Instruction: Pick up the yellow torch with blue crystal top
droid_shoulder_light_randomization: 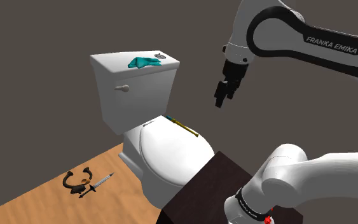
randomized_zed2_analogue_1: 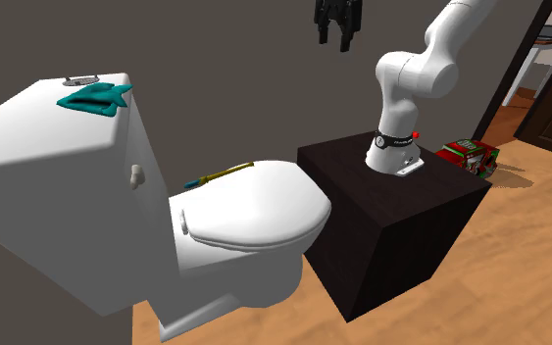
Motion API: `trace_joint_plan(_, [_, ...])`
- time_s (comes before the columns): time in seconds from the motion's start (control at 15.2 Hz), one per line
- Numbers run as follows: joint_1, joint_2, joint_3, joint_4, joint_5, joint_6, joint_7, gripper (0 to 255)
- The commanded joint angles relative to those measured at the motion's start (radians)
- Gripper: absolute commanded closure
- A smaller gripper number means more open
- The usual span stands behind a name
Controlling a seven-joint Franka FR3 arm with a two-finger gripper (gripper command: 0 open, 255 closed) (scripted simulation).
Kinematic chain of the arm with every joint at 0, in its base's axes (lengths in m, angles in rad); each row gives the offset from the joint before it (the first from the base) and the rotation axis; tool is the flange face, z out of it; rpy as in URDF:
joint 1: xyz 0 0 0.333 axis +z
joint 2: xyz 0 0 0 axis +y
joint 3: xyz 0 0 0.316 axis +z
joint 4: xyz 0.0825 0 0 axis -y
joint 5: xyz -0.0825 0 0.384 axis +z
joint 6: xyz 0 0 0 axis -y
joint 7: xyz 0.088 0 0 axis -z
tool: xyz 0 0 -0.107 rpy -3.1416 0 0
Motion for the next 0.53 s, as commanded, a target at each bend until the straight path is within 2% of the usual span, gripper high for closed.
trace_joint_plan(0.0, [0.000, 0.000, 0.000, 0.000, 0.000, 0.000, 0.000, 0])
trace_joint_plan(0.46, [-0.028, 0.123, -0.120, -0.081, -0.036, 0.222, -0.113, 0])
